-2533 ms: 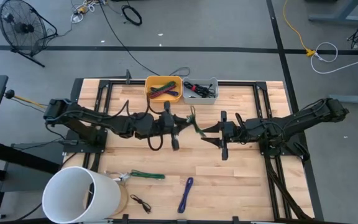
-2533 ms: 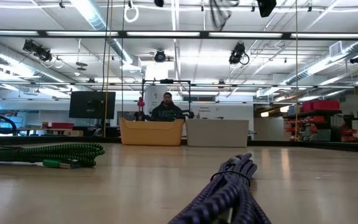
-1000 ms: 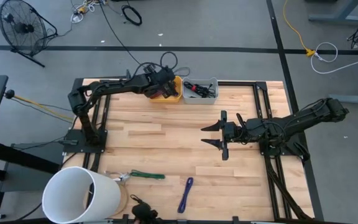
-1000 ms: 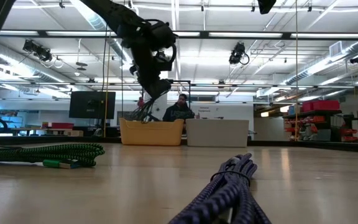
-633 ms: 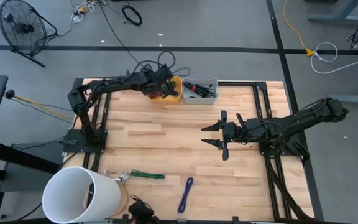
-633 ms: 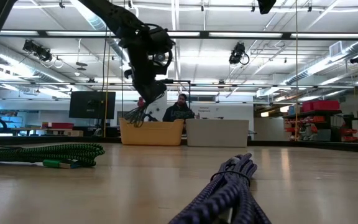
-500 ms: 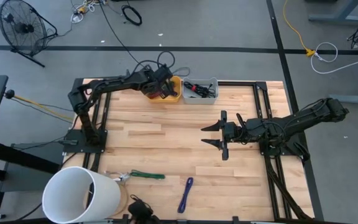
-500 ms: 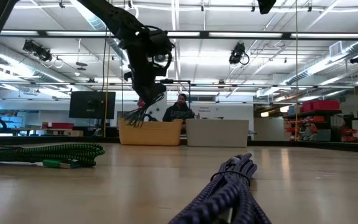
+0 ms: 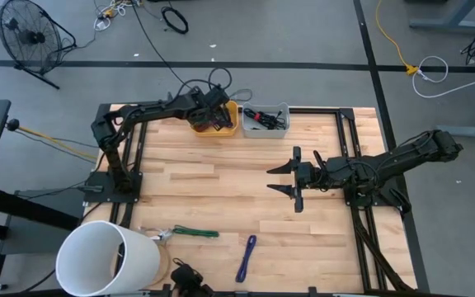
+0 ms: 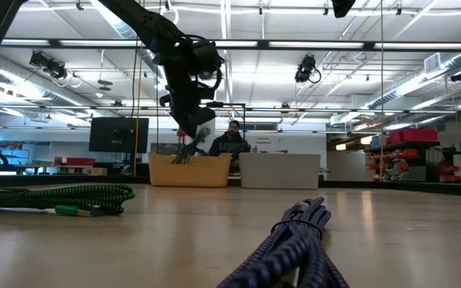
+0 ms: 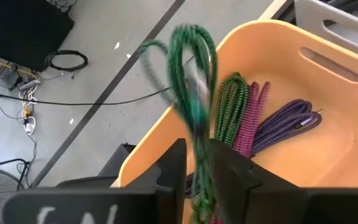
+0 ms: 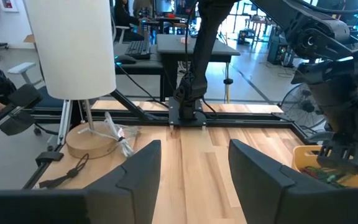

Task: Pick & Place USB Port
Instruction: Put the green black charger cable into the yellow bin

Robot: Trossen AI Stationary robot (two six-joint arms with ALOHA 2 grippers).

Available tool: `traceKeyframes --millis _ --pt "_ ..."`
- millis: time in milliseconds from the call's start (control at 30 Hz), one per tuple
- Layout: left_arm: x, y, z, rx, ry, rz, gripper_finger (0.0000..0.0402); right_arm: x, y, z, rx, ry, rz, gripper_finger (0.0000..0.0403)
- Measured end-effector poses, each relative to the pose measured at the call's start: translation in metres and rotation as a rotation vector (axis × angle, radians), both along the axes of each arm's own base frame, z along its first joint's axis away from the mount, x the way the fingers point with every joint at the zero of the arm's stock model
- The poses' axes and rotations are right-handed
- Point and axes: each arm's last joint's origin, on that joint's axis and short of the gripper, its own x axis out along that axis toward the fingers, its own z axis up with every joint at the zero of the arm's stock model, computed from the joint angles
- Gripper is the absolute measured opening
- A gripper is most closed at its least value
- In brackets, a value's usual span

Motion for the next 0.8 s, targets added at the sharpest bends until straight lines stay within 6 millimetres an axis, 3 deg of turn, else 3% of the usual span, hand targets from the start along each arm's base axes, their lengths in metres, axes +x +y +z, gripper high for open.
traceKeyframes --millis 333,467,633,800 --pt "0.003 0.001 0.002 0.022 -0.043 0.004 0.0084 0.0 0.0 0.0 0.0 0.001 0.0 0.019" --pt "0.003 -0.007 0.008 0.016 -0.013 -0.046 0.0084 0.0 0.0 -0.001 -0.003 0.008 0.0 0.019" --pt "-0.01 -0.036 0.026 -0.086 0.06 -0.15 0.0085 0.0 0.0 -0.001 -0.005 0.014 0.0 0.019" --pt "-0.031 -0.085 0.045 -0.416 0.04 -0.243 0.0085 0.0 0.0 -0.001 -0.005 0.014 -0.001 0.019"
